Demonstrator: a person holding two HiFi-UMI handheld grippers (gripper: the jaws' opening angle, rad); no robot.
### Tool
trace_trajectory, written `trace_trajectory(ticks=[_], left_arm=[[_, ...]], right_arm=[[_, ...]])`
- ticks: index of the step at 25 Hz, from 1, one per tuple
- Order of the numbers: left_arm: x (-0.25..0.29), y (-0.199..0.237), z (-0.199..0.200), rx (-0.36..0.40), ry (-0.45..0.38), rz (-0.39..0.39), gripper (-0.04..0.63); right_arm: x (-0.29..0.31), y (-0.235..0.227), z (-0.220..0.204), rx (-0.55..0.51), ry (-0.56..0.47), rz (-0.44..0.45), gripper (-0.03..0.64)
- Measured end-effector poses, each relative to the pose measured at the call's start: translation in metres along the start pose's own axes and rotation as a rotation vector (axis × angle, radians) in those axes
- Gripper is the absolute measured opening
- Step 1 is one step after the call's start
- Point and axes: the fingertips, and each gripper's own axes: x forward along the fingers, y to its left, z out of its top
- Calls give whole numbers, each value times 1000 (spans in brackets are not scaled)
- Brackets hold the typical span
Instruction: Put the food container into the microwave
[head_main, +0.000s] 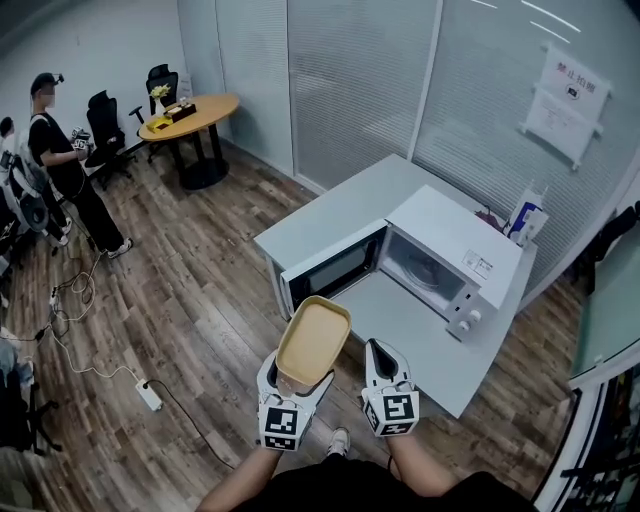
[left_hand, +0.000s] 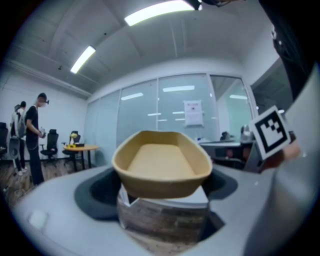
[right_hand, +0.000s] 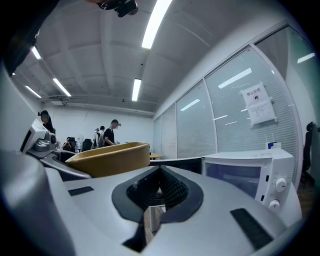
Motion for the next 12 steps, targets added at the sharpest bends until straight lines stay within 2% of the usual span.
trace_trajectory(ticks=[6,12], left_arm=[[42,-8,3,-11,5,-6,495],[77,-14,7,-31,13,11,495]], right_arm=[[13,-42,-6,16,8,-32,-2],[23,-75,-8,23,14,-27,-2]])
